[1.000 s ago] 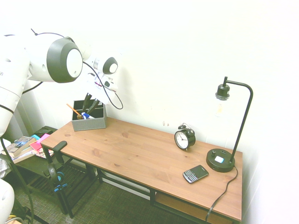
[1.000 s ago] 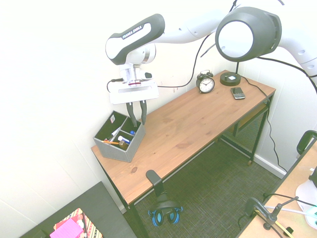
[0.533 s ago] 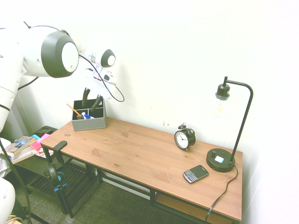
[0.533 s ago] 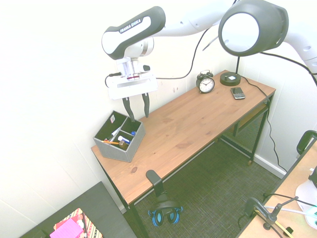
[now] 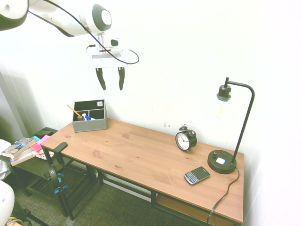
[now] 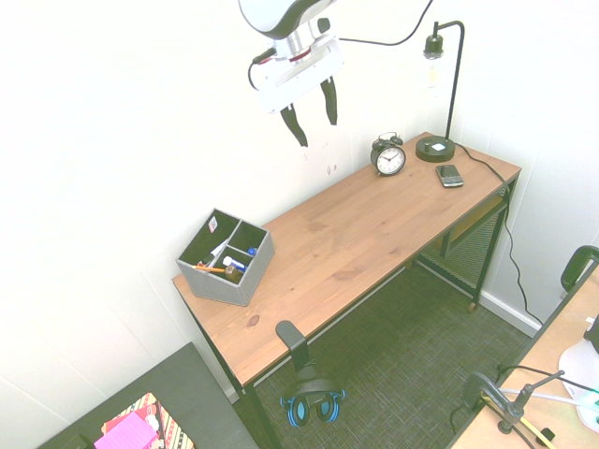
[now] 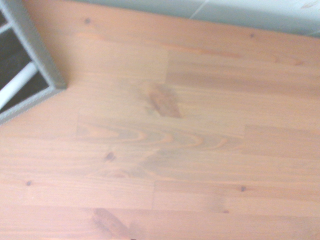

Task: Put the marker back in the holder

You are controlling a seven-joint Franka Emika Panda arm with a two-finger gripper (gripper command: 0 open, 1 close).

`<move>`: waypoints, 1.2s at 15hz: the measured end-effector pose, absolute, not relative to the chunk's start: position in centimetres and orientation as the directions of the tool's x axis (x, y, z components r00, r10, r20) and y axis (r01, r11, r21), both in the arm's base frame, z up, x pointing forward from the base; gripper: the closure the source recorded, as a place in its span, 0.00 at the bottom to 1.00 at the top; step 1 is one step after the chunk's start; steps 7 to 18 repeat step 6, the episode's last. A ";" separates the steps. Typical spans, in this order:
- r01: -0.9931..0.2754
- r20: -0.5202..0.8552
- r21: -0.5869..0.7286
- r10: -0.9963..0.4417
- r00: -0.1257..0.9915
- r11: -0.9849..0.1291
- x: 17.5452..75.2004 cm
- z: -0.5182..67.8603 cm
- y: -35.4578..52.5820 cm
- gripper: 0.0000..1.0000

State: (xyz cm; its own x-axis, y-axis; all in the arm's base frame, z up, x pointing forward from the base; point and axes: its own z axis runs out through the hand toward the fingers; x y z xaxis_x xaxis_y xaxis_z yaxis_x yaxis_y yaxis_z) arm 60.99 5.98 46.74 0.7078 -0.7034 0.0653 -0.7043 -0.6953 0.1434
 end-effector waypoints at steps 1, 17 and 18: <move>-0.719 0.078 0.106 -0.715 0.695 -0.687 60.1 47.4 4.9 0.00; -0.750 0.114 0.026 -0.743 0.659 -0.661 52.6 50.0 0.8 0.00; -0.750 0.114 0.026 -0.743 0.659 -0.661 52.6 50.0 0.8 0.00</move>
